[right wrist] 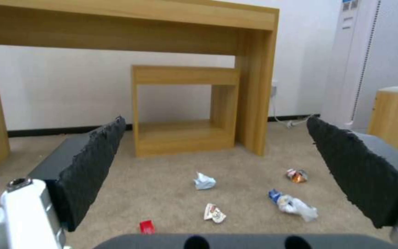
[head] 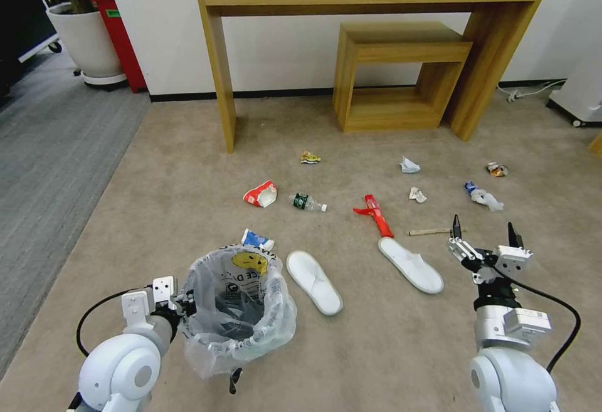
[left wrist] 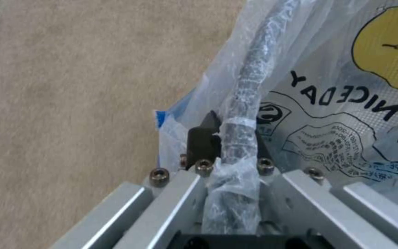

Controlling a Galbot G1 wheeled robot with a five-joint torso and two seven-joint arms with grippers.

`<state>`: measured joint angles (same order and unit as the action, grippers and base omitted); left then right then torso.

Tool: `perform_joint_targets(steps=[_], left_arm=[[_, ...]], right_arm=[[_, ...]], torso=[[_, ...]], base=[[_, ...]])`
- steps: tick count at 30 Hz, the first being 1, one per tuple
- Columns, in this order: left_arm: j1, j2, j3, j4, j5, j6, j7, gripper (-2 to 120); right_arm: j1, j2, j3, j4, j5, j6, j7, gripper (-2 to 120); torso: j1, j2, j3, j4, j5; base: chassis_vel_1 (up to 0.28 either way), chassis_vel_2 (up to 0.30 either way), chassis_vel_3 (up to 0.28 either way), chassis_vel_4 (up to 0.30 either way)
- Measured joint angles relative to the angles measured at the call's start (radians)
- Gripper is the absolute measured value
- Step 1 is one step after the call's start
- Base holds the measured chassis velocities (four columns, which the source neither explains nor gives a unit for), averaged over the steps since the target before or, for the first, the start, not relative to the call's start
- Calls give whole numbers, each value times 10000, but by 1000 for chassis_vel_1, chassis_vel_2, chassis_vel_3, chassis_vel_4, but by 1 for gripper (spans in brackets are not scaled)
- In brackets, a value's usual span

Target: Pick up the trash bin and place the garbage on the floor into it.

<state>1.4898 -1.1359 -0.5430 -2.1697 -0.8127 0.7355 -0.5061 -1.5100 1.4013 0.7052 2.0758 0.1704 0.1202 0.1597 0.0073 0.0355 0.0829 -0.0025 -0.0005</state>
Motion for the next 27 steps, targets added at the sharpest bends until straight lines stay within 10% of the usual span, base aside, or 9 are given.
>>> perform_joint_targets(steps=[27], left_arm=[[-24,-70,-25,56,24,0,-8,1]], right_arm=[[249,-251,-224,23,675,-518,-207,100]], torso=[[-2,1,-2,0,-1]], base=[[-10,11,9,-10]])
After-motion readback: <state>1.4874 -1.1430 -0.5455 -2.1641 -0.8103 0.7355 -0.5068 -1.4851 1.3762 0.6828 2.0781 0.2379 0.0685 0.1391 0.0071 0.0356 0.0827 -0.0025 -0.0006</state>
